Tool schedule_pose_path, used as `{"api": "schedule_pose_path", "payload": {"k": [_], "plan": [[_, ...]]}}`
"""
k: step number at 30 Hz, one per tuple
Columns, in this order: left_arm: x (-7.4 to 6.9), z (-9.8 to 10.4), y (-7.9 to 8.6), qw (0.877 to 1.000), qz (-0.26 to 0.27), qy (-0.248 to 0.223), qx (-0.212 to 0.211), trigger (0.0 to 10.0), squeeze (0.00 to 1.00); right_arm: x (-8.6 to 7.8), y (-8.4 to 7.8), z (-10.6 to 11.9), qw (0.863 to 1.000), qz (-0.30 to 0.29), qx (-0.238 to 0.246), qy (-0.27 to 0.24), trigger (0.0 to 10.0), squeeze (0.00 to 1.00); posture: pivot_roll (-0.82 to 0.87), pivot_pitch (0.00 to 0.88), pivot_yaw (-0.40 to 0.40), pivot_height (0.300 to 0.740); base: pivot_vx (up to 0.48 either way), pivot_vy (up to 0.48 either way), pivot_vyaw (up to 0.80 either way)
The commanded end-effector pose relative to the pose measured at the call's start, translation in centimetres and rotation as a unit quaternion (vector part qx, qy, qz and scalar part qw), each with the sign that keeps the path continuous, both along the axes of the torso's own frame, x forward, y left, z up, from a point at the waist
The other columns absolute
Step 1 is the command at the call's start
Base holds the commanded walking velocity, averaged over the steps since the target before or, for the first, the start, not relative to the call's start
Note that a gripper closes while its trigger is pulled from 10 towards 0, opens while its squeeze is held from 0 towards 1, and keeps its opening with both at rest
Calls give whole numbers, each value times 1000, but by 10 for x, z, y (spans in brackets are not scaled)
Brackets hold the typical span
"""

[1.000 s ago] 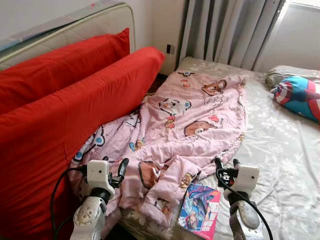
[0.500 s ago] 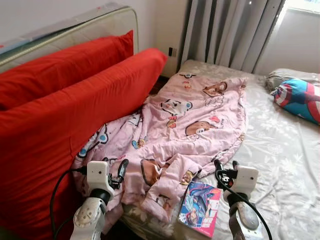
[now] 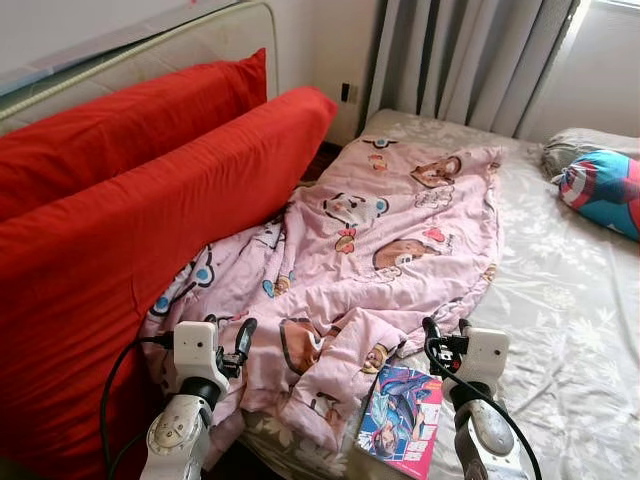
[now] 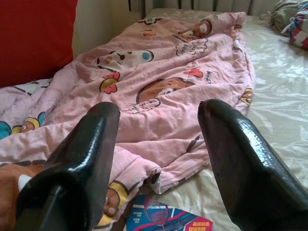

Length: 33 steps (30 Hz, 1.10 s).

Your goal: Clean up the room

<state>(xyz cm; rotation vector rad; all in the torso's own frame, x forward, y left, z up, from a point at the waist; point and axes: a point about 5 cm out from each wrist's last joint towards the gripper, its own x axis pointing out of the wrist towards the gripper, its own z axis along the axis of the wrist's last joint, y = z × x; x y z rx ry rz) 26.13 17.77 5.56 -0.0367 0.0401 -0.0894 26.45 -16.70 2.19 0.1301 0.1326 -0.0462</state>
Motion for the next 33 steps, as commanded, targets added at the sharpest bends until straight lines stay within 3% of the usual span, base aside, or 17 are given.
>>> {"api": "schedule_pose_path", "payload": {"k": [1,5,9,22,26,33], "plan": [[-2,-2,0,1000,-3,8,1,10000,0,-3,-1,-4,1000,-1,-1,12,10000,0,-38,58,-47,695,0,0,0],[-2,-2,0,1000,-4,7,1,10000,0,-3,4,-11,999,16,-2,40,10000,0,-37,57,-47,685,0,0,0],[-2,-2,0,1000,-3,6,2,10000,0,-4,6,-11,999,18,-2,36,10000,0,-35,55,-46,665,0,0,0],[-3,-2,1,1000,-9,8,5,10000,0,-8,13,-18,998,36,-13,51,10000,0,-35,38,-37,665,0,0,0],[-3,-2,1,1000,-12,8,7,10000,0,-8,15,-20,997,41,-15,59,10000,0,-34,32,-35,645,0,0,0],[-2,-1,1,1000,-16,7,8,10000,0,-11,15,-19,998,43,-5,44,10000,0,-31,25,-31,640,0,0,0]]}}
